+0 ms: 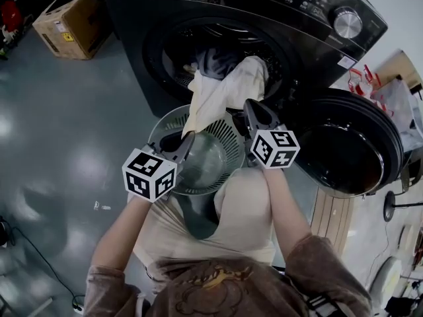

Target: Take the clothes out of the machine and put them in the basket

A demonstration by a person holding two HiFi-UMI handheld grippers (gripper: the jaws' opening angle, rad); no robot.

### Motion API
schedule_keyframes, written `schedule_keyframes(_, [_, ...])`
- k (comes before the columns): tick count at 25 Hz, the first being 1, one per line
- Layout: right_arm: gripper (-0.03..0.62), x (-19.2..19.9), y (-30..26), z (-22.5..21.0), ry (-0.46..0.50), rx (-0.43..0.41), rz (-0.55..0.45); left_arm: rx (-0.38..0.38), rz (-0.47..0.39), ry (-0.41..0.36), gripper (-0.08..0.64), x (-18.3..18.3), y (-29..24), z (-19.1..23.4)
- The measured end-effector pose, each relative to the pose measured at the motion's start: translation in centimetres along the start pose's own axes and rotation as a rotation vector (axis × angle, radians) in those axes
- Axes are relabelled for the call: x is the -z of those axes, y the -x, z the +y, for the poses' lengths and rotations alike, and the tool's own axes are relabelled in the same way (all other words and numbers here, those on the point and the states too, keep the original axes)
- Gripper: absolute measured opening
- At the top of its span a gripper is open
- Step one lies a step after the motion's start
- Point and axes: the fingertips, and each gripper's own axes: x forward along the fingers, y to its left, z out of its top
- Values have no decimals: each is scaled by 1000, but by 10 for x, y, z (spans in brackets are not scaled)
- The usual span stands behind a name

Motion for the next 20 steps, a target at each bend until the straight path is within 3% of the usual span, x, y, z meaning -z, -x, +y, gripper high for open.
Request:
schedule_keyframes(4, [-3,0,-5,11,9,-23,1,-9,34,-25,15,9,-7,4])
schedule_keyframes(5, [-3,0,-5,14,9,-27,0,-15,43,-33,61,10,-10,6])
schedule_keyframes(7, [-3,-1,-5,16,2,-33,-5,-21,50,-51,220,10,-18,11])
schedule_keyframes(9, [-3,-2,-2,17,-14,-34,-12,-29,41,-80,266,6,-31,16])
schedule_keyframes(16, [-3,-5,7,25,-53,-60,-31,1,3,-199,305,-25,-120,29])
schedule_keyframes(20, [-3,-6,16,26,-69,-70,-29,-14,20,-221,339,-29,-174,46])
